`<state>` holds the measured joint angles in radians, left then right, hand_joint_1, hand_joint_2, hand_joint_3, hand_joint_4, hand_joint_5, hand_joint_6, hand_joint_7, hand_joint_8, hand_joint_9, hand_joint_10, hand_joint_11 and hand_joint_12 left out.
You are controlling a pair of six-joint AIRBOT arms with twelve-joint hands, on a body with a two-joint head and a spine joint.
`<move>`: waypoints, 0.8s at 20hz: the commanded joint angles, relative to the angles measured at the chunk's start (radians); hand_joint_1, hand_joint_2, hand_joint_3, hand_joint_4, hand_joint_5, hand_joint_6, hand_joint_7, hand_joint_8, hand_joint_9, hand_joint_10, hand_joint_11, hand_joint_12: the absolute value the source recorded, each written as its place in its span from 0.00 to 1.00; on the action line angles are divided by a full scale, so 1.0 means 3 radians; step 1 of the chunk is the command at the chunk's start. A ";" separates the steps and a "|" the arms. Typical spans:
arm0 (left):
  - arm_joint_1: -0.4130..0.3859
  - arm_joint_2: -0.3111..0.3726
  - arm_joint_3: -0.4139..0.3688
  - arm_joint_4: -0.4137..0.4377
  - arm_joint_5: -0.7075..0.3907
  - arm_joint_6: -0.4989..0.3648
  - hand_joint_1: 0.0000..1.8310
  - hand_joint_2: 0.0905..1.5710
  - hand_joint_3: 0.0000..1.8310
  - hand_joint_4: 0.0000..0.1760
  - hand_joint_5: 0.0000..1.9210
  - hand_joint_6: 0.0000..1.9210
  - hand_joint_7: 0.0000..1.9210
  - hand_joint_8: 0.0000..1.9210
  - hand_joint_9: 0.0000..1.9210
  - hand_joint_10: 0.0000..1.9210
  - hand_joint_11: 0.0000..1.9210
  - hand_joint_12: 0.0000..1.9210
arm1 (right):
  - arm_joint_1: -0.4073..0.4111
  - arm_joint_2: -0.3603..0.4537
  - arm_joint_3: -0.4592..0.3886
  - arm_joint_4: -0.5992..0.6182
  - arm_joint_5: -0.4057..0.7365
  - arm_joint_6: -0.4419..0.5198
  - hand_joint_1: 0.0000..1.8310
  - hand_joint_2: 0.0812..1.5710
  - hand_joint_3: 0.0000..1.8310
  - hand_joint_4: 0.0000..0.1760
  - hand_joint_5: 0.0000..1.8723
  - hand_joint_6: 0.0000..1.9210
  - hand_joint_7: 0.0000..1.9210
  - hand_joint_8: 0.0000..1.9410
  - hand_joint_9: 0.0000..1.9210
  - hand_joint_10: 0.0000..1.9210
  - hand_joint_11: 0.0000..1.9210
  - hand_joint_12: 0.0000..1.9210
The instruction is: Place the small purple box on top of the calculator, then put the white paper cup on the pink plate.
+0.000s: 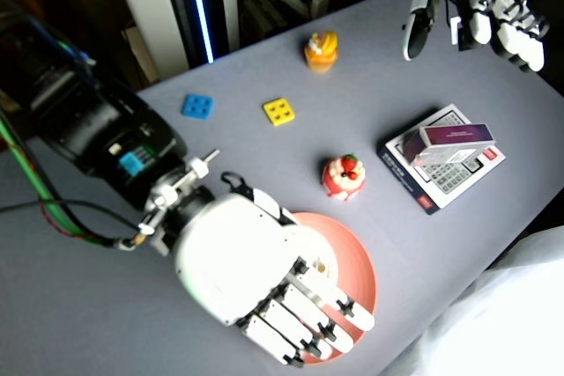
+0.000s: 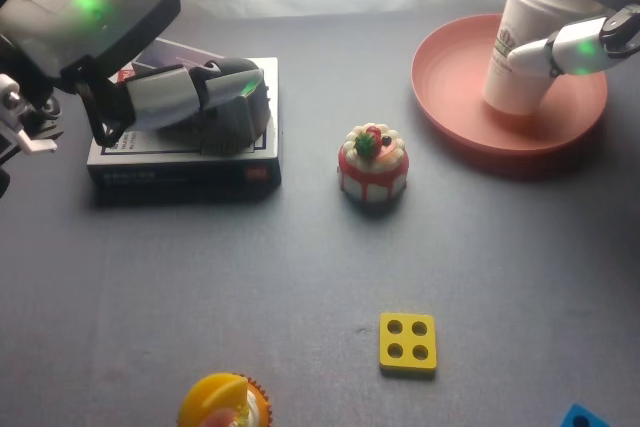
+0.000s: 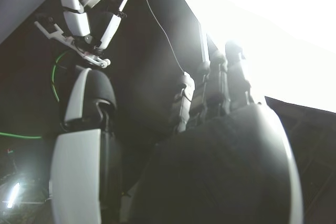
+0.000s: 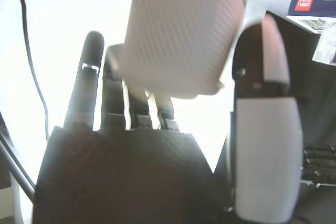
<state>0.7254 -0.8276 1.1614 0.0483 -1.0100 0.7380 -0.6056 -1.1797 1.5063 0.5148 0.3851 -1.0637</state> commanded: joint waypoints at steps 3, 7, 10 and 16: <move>-0.0033 -0.0018 0.0006 -0.0039 -0.0426 -0.0013 0.42 0.75 0.00 0.53 0.02 0.00 0.00 0.00 0.00 0.00 0.00 0.00 | 0.0046 0.0037 -0.0076 -0.0064 0.0439 0.0008 0.44 0.64 0.00 0.14 0.00 0.00 0.00 0.00 0.00 0.02 0.00 0.35; -0.0006 -0.0015 0.0001 -0.0073 -0.0435 -0.0019 0.43 0.74 0.00 0.56 0.03 0.00 0.00 0.00 0.00 0.00 0.00 0.00 | 0.0046 0.0078 -0.0203 -0.0132 0.0511 0.0008 0.47 0.64 0.00 0.63 0.00 0.00 0.00 0.00 0.00 0.00 0.00 0.59; 0.0020 -0.0007 -0.0006 -0.0099 -0.0441 -0.0023 0.44 0.74 0.00 0.52 0.03 0.00 0.00 0.00 0.00 0.00 0.00 0.00 | 0.0046 0.0193 -0.0332 -0.0193 0.0608 0.0008 0.39 0.60 0.00 0.56 0.00 0.00 0.00 0.00 0.01 0.01 0.00 0.38; 0.0068 0.0017 -0.0023 -0.0146 -0.0466 -0.0023 0.46 0.74 0.00 0.55 0.03 0.00 0.00 0.00 0.00 0.00 0.00 0.00 | 0.0046 0.0388 -0.0546 -0.0307 0.0751 0.0008 0.36 0.58 0.00 0.49 0.00 0.00 0.00 0.00 0.00 0.00 0.00 0.00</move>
<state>0.7555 -0.8265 1.1580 0.0128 -1.0195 0.7319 -0.6056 -1.0630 1.3396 0.4374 0.4786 -1.0637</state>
